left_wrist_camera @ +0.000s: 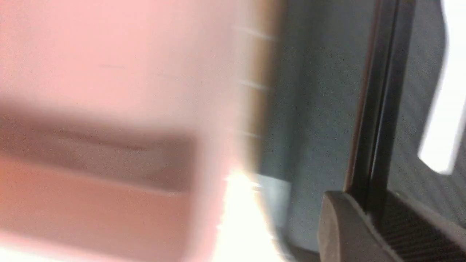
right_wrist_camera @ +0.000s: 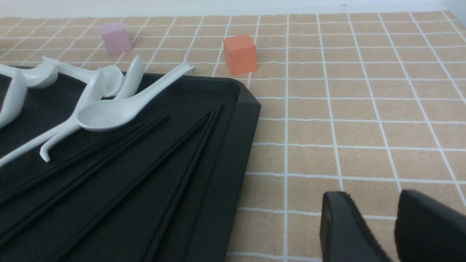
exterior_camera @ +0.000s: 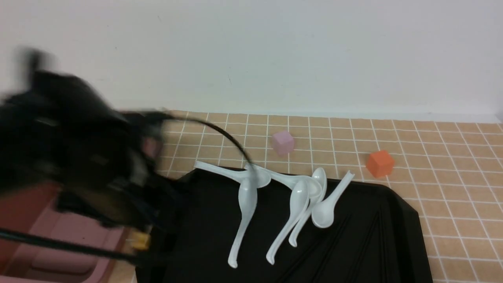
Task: On brown tablecloth take chopsticks from black tray and put them in box.
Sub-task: 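Place the chopsticks into the pink bin with the left gripper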
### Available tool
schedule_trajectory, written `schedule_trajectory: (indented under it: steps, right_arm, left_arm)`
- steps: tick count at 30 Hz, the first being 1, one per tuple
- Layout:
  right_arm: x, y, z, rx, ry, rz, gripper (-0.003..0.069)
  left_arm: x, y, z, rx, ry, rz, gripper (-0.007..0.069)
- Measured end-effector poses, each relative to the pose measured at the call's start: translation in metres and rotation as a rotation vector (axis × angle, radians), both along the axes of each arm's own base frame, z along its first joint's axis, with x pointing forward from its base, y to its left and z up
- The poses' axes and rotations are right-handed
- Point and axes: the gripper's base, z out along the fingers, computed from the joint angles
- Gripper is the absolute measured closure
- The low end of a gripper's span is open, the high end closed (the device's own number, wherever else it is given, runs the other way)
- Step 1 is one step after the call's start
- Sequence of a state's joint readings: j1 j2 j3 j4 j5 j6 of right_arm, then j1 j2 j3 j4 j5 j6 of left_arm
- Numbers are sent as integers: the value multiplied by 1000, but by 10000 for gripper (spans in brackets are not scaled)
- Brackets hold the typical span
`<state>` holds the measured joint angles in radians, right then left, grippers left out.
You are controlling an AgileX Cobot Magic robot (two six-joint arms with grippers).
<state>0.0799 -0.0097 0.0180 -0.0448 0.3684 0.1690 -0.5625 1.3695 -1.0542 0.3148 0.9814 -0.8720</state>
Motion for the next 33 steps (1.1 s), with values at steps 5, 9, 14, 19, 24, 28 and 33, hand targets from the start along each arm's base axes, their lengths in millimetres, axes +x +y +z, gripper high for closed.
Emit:
schedule_trajectory:
  steps: [5, 9, 14, 19, 24, 28, 33]
  right_arm:
    - [0, 0, 0, 0, 0, 0, 419]
    - [0, 0, 0, 0, 0, 0, 419]
    - [0, 0, 0, 0, 0, 0, 419]
    - [0, 0, 0, 0, 0, 0, 419]
    - [0, 0, 0, 0, 0, 0, 419]
    - [0, 0, 0, 0, 0, 0, 419]
    - [0, 0, 0, 0, 0, 0, 419]
  left_arm:
    - [7, 78, 15, 51, 2, 238, 508]
    - [19, 116, 7, 75, 32, 290, 508]
    - [41, 127, -16, 112, 78, 206, 508]
    - [56, 126, -41, 122, 133, 161, 470]
    - [65, 124, -61, 135, 197, 97, 314]
    - [61, 124, -59, 125, 227, 100, 280]
    - [43, 123, -37, 103, 226, 117, 459]
